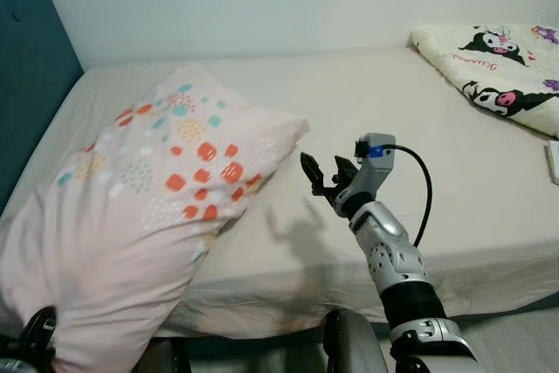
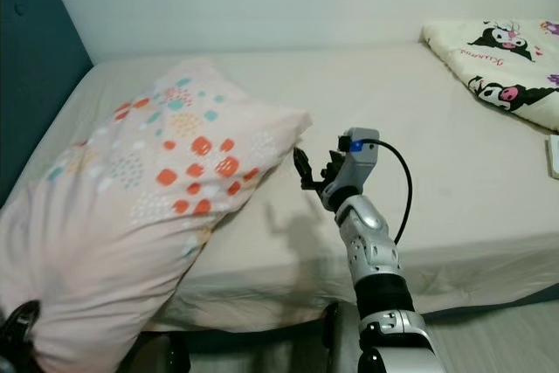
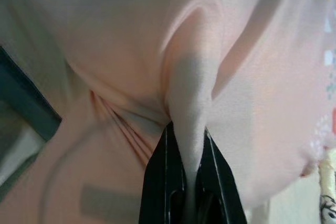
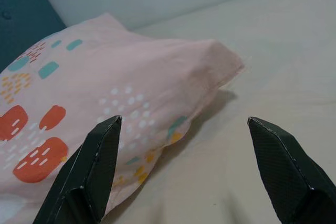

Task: Clean up the room

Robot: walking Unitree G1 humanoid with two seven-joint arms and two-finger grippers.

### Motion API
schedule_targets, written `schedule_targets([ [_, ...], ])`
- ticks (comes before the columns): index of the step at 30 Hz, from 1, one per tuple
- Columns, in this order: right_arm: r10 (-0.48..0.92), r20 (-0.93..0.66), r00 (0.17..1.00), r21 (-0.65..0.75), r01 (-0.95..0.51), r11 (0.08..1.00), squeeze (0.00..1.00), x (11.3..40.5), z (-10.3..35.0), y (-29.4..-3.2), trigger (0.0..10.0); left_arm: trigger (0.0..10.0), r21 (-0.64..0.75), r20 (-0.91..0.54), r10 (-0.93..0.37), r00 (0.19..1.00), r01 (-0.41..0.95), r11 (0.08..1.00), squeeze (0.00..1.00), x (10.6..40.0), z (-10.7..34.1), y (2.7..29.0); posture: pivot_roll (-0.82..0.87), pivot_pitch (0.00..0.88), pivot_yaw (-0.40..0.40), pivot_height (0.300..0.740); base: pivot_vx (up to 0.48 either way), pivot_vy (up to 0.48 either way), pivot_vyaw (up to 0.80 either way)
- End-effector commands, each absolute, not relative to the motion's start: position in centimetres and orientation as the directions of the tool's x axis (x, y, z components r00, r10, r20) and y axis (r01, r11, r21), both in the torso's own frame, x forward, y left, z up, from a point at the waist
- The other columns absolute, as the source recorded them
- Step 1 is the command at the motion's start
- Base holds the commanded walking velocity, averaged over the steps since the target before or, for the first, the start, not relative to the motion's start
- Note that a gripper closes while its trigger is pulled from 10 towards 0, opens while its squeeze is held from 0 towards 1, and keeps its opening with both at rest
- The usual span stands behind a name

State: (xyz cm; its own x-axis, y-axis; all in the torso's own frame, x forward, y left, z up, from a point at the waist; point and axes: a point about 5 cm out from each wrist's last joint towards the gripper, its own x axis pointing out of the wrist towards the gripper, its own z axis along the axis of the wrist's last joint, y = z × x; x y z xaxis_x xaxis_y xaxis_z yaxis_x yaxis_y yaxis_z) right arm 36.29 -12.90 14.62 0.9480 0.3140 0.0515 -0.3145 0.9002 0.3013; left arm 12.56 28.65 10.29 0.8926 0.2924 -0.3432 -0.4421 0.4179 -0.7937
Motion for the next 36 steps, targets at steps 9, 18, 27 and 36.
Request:
schedule_targets([
  [9, 0.326, 0.06, 0.944, 0.313, -0.327, 0.892, 0.0, 36.6, 14.7, -12.4, 10.0, 0.0, -0.943, -0.128, -0.012, 0.992, -0.118, 0.31, 0.0, 13.7, 15.6, 22.5, 0.12, 0.063, -0.018, 0.471, 0.0, 0.0, 0.0],
  [18, 0.3, 0.064, 0.952, 0.313, -0.305, 0.9, 0.0, 36.6, 14.6, -13.0, 10.0, 0.0, -0.973, -0.088, -0.351, 0.932, -0.006, 0.229, 0.0, 12.0, 16.9, 19.1, 0.11, 0.066, 0.001, 0.471, 0.0, 0.0, 0.0],
  [27, 0.288, 0.076, 0.955, 0.305, -0.298, 0.905, 0.0, 36.8, 15.0, -13.2, 10.0, 10.0, -0.813, -0.366, -0.327, 0.871, -0.128, 0.568, 0.0, 13.7, 12.5, 19.4, 0.1, 0.068, -0.002, 0.471, 0.0, 0.0, 0.0],
  [36, 0.281, 0.076, 0.957, 0.297, -0.291, 0.91, 0.0, 36.8, 15.1, -13.5, 10.0, 10.0, -0.464, -0.311, -0.492, 0.813, 0.321, 0.825, 1.0, 16.2, 16.8, 18.8, 0.09, 0.069, -0.013, 0.471, 0.0, 0.0, 0.0],
])
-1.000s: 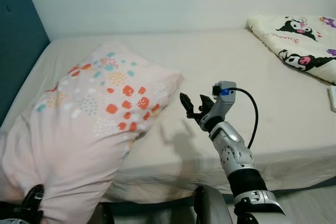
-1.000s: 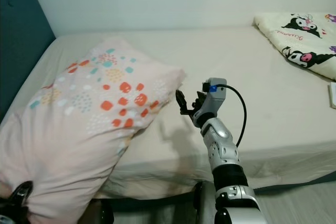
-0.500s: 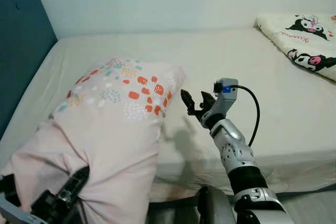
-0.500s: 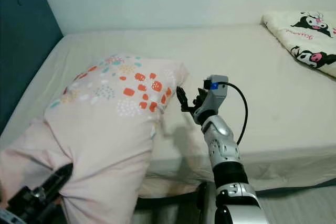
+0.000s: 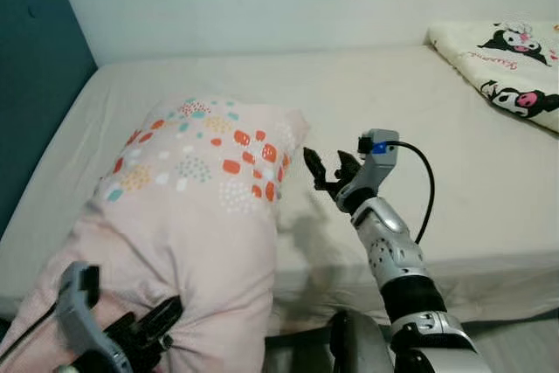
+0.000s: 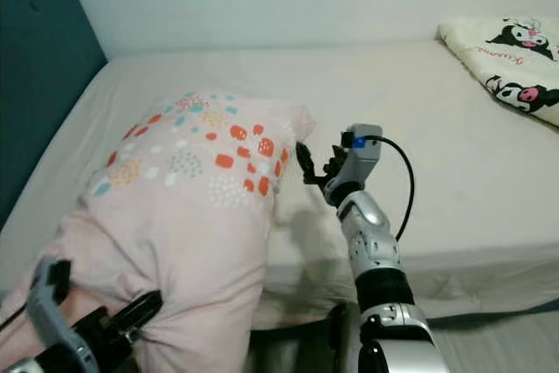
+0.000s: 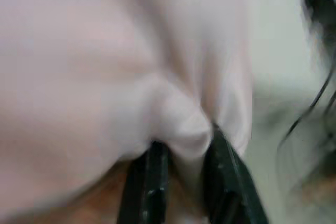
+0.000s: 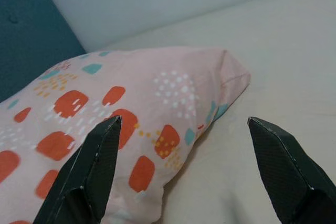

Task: Clean up the room

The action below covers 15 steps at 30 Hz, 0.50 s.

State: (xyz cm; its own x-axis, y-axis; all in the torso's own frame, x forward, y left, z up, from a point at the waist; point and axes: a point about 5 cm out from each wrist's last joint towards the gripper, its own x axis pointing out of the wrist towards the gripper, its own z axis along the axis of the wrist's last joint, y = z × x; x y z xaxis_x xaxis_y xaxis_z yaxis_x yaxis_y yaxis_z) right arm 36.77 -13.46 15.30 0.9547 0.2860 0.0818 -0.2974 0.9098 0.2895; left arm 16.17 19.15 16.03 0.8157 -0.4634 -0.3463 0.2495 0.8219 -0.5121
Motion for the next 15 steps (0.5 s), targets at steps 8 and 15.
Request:
schedule_targets([
  [8, 0.285, 0.07, 0.956, 0.284, -0.293, 0.913, 0.0, 36.6, 14.9, -13.4, 10.0, 10.0, -0.24, -0.359, -0.709, 0.607, 0.674, 0.699, 1.0, 14.9, 22.3, 20.5, 0.09, 0.072, -0.01, 0.471, 0.0, 0.0, 0.0],
  [15, 0.278, 0.069, 0.958, 0.286, -0.286, 0.915, 0.0, 36.5, 14.8, -13.5, 10.0, 10.0, -0.132, -0.527, -0.691, 0.494, 0.756, 0.641, 1.0, 14.5, 22.7, 21.5, 0.08, 0.082, -0.003, 0.471, 0.0, 0.0, 0.0],
])
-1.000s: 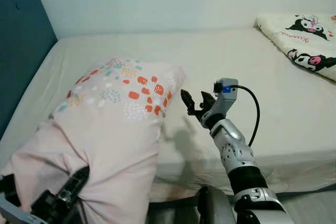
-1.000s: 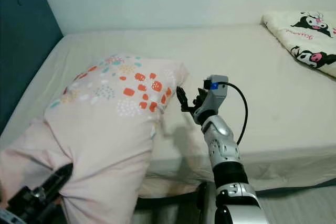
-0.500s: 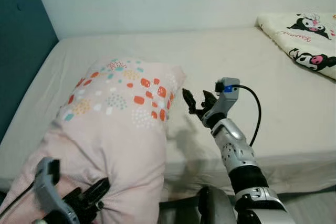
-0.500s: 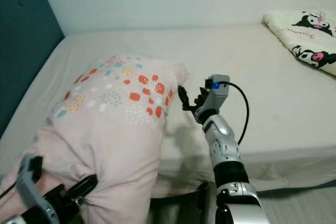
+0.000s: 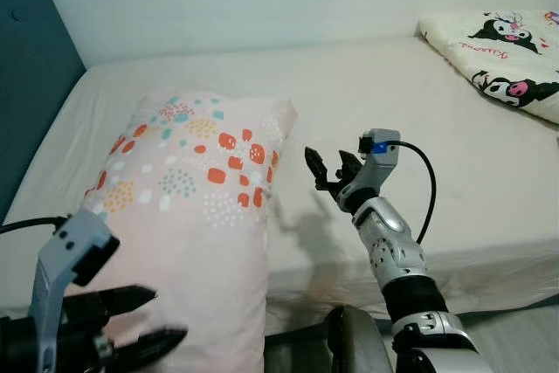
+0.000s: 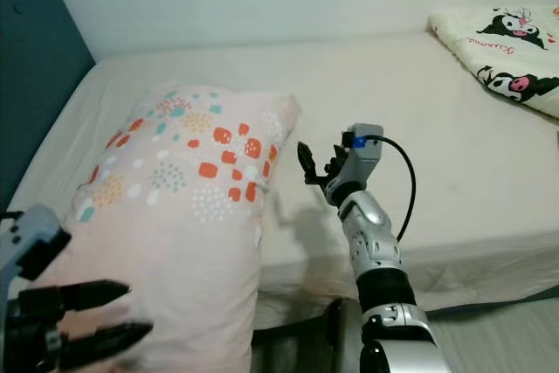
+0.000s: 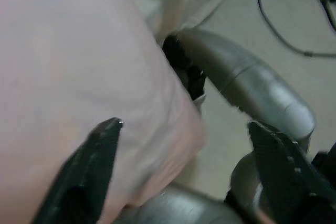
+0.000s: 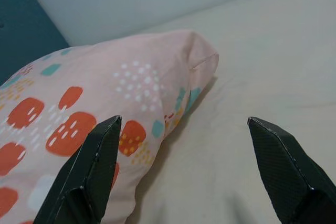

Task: Clean up the room

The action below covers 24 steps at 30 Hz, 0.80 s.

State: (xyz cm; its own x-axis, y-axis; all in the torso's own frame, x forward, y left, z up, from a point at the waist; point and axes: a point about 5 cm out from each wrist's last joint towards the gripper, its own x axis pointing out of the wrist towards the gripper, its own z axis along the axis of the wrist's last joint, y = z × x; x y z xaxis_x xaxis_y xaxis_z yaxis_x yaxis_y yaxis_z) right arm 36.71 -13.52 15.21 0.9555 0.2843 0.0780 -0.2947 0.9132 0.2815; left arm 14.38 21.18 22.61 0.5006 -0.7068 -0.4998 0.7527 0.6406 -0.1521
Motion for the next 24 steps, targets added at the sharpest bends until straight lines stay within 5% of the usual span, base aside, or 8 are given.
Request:
schedule_targets([
  [1, 0.274, 0.067, 0.959, 0.288, -0.282, 0.915, 0.0, 36.4, 14.7, -13.6, 10.0, 10.0, -0.089, -0.54, -0.673, 0.506, 0.761, 0.643, 1.0, 14.8, 23.0, 21.9, 0.08, 0.083, -0.004, 0.471, 0.0, 0.0, 0.0],
  [6, 0.267, 0.064, 0.961, 0.291, -0.274, 0.917, 0.0, 36.2, 14.5, -13.7, 10.0, 10.0, 0.099, -0.469, -0.551, 0.69, 0.661, 0.744, 1.0, 18.5, 23.0, 23.3, 0.07, 0.091, -0.001, 0.471, 0.0, 0.0, 0.0],
  [10, 0.264, 0.063, 0.963, 0.293, -0.27, 0.917, 0.0, 35.9, 14.4, -13.7, 10.0, 10.0, 0.067, -0.227, -0.313, 0.922, 0.336, 0.94, 1.0, 25.6, 21.6, 24.5, 0.05, 0.103, -0.008, 0.471, 0.0, 0.0, 0.0],
  [13, 0.263, 0.06, 0.963, 0.293, -0.269, 0.918, 0.0, 35.9, 14.4, -13.7, 10.0, 10.0, 0.039, -0.207, -0.27, 0.94, 0.284, 0.958, 1.0, 26.9, 21.1, 24.9, 0.05, 0.106, -0.01, 0.471, 0.0, 0.0, 0.0],
  [14, 0.265, 0.056, 0.963, 0.293, -0.27, 0.917, 0.0, 35.7, 14.2, -13.7, 10.0, 10.0, 0.027, -0.192, -0.222, 0.956, 0.231, 0.973, 0.62, 28.4, 20.5, 25.7, 0.04, 0.122, -0.011, 0.471, 0.0, 0.0, 0.0],
  [15, 0.27, 0.051, 0.962, 0.289, -0.273, 0.918, 0.0, 35.6, 14.1, -13.6, 10.0, 10.0, 0.033, -0.196, -0.172, 0.965, 0.181, 0.983, 0.0, 29.6, 19.9, 26.6, 0.02, 0.127, -0.011, 0.471, 0.0, 0.0, 0.0],
  [20, 0.267, 0.041, 0.963, 0.276, -0.268, 0.923, 0.0, 35.0, 13.9, -13.9, 10.0, 10.0, -0.081, -0.215, -0.153, 0.965, 0.139, 0.987, 0.0, 32.6, 18.3, 28.5, 0.0, 0.146, 0.002, 0.471, 0.0, 0.0, 0.0],
  [24, 0.23, 0.03, 0.973, 0.279, -0.229, 0.932, 0.0, 34.2, 13.5, -14.7, 10.0, 10.0, -0.044, -0.218, -0.09, 0.972, 0.082, 0.996, 0.0, 33.7, 17.8, 29.8, -0.03, 0.171, 0.018, 0.471, 0.0, 0.0, 0.0],
])
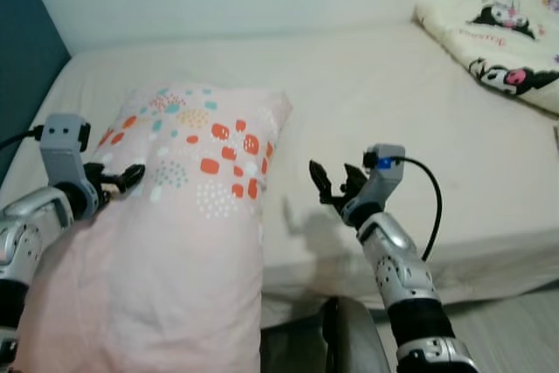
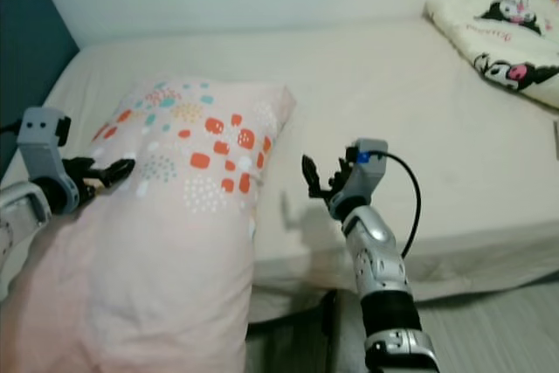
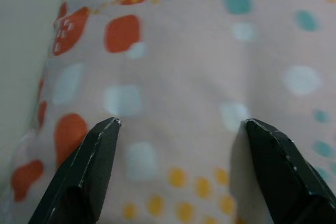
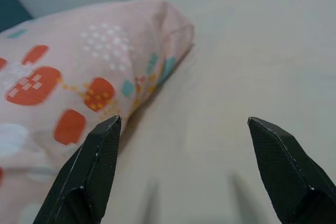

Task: Clean up the room

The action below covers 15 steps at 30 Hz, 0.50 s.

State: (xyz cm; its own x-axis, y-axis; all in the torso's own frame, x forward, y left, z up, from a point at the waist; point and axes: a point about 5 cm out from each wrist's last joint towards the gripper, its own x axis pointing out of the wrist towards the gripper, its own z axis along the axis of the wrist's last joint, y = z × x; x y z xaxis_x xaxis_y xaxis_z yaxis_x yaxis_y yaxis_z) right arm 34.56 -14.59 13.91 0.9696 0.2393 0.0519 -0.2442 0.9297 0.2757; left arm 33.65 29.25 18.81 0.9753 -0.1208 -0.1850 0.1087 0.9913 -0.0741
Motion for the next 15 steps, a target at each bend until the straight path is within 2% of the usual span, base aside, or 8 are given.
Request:
schedule_targets([
  [1, 0.23, 0.03, 0.973, 0.279, -0.229, 0.932, 0.0, 34.2, 13.5, -14.7, 10.0, 10.0, -0.044, -0.218, -0.09, 0.972, 0.082, 0.996, 0.0, 33.7, 17.8, 29.8, -0.03, 0.171, 0.018, 0.471, 0.0, 0.0, 0.0],
  [6, 0.206, 0.01, 0.978, 0.276, -0.201, 0.94, 0.0, 33.0, 13.0, -15.4, 10.0, 10.0, 0.011, -0.261, -0.04, 0.964, 0.045, 0.999, 0.0, 34.7, 17.7, 30.9, -0.06, 0.228, 0.033, 0.471, 0.0, 0.0, 0.0],
  [15, 0.199, -0.004, 0.98, 0.272, -0.19, 0.943, 0.0, 32.4, 12.9, -15.5, 10.0, 10.0, 0.07, -0.263, 0.073, 0.962, -0.056, 0.996, 0.0, 34.7, 18.4, 33.6, -0.06, 0.255, 0.034, 0.471, 0.0, 0.0, 0.0],
])
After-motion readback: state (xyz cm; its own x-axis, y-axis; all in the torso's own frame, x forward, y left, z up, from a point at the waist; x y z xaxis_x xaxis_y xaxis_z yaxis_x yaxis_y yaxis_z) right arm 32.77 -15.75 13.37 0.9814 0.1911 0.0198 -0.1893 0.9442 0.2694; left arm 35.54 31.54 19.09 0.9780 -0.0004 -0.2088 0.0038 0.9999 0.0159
